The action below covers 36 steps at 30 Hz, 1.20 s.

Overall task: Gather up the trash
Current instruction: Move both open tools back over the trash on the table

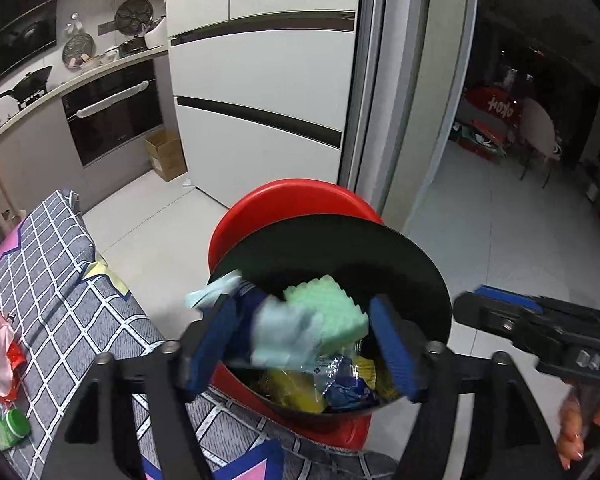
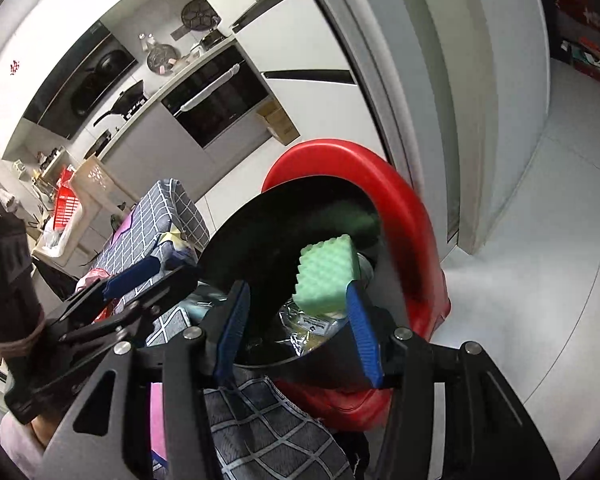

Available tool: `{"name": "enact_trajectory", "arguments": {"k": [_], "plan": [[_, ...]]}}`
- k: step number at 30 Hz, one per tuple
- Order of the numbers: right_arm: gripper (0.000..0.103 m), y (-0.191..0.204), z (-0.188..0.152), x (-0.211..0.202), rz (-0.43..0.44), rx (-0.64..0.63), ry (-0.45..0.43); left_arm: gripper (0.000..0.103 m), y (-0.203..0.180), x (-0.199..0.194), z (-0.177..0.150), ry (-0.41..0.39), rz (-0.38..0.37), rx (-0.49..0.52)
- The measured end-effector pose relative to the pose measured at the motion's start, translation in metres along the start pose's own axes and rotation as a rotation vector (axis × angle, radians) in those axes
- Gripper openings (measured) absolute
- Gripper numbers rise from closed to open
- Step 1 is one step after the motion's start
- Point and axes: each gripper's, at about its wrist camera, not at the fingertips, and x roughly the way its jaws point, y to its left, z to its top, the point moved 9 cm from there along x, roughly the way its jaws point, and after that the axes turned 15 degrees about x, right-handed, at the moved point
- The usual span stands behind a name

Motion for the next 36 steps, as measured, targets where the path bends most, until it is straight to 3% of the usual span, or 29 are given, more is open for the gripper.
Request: {"name": "enact_trajectory", "arguments": {"k": [4,9,17,19,22,24,25,36], "plan": [[0.051,-0.004,-0.001,-0.007,-0.001,0.008,-0.010,0.103,0.004,0.000,0.001,0.008,0.012,-0.023],[0.053,-0.002,-0.003,-0.013,0.000,0.017,-0.020,0.103,0.020,-0.020,-0.006,-0.025,0.089,-0.024],[0.073,0.024,-0.017,-0.013,0.024,-0.009,-0.002,0.103,0.071,-0.065,-0.045,-0.024,0.139,-0.112],[0.075,0.037,-0.023,-0.013,0.034,-0.030,0.006,0.103,0.092,-0.078,-0.063,-0.012,0.171,-0.153],[0.085,0.057,-0.033,-0.013,0.046,-0.061,0.018,0.103,0.119,-0.095,-0.087,0.002,0.205,-0.202],[0.093,0.078,-0.042,-0.014,0.064,-0.104,0.025,0.103,0.141,-0.107,-0.108,0.015,0.238,-0.241],[0.103,0.083,-0.045,-0.013,0.065,-0.120,0.025,0.103,0.152,-0.113,-0.118,0.021,0.255,-0.262],[0.103,0.179,-0.114,0.005,0.094,-0.324,0.135,0.103,0.288,-0.183,-0.241,0.086,0.472,-0.529]]}}
